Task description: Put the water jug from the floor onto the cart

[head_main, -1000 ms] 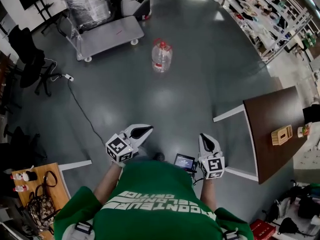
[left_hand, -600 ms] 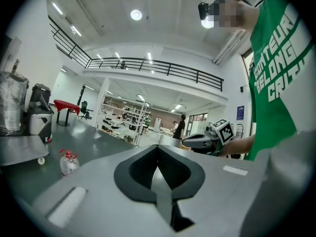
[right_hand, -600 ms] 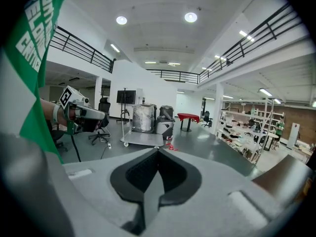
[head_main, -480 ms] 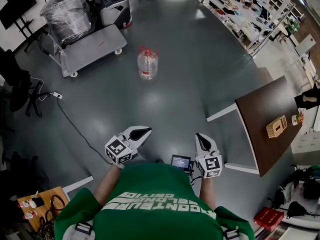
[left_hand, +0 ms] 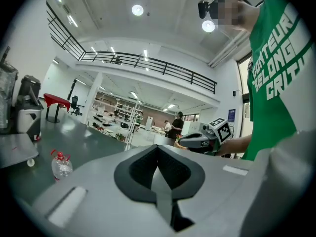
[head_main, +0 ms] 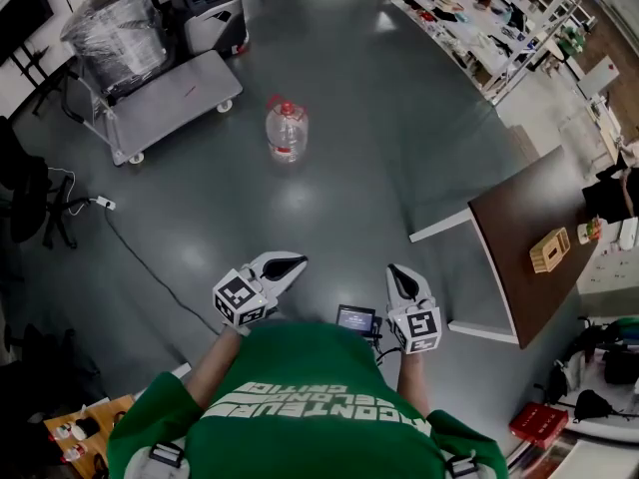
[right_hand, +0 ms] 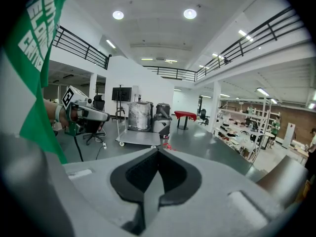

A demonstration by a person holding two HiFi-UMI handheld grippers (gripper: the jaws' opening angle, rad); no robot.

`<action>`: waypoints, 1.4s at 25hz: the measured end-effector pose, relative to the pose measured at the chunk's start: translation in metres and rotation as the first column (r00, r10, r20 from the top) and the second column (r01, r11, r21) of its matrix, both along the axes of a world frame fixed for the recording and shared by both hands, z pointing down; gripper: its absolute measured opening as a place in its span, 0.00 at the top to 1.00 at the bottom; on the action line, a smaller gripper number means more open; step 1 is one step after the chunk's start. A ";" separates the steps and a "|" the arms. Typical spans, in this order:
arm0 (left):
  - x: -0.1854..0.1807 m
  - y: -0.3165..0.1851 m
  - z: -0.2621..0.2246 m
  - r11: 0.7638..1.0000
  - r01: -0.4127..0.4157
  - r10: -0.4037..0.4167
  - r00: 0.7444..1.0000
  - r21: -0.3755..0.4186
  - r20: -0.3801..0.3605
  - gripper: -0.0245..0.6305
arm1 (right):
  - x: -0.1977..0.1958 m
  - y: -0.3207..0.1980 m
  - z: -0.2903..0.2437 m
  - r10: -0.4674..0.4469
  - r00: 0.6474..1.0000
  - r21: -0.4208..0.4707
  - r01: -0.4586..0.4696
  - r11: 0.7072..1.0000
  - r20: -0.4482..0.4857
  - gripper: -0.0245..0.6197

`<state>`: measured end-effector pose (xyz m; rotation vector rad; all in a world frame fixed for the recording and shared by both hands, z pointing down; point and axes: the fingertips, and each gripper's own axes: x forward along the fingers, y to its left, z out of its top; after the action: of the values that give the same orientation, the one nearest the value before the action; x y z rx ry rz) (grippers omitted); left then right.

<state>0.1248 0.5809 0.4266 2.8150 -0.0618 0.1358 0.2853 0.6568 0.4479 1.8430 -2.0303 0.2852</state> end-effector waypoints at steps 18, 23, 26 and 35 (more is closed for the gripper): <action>-0.080 -0.064 0.004 0.994 0.107 -0.108 0.994 -0.030 -0.010 0.95 | -0.085 -0.101 0.000 -0.197 0.979 -0.039 0.195 0.980 -0.050 0.97; -0.116 -0.074 0.001 0.991 0.134 -0.135 0.991 -0.016 -0.021 0.95 | -0.123 -0.127 -0.006 -0.258 0.963 -0.029 0.257 0.966 -0.078 0.97; -0.134 -0.081 0.000 0.989 0.150 -0.151 0.988 -0.008 -0.022 0.95 | -0.144 -0.136 -0.008 -0.288 0.953 -0.025 0.287 0.958 -0.094 0.97; -0.166 -0.079 -0.004 0.981 0.195 -0.195 0.981 0.000 -0.020 0.95 | -0.171 -0.140 -0.006 -0.332 0.938 -0.062 0.327 0.943 -0.095 0.97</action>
<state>-0.0411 0.5023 0.4223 2.7926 -0.3321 0.0617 0.1138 0.5171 0.4421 1.4260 -2.1944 0.1355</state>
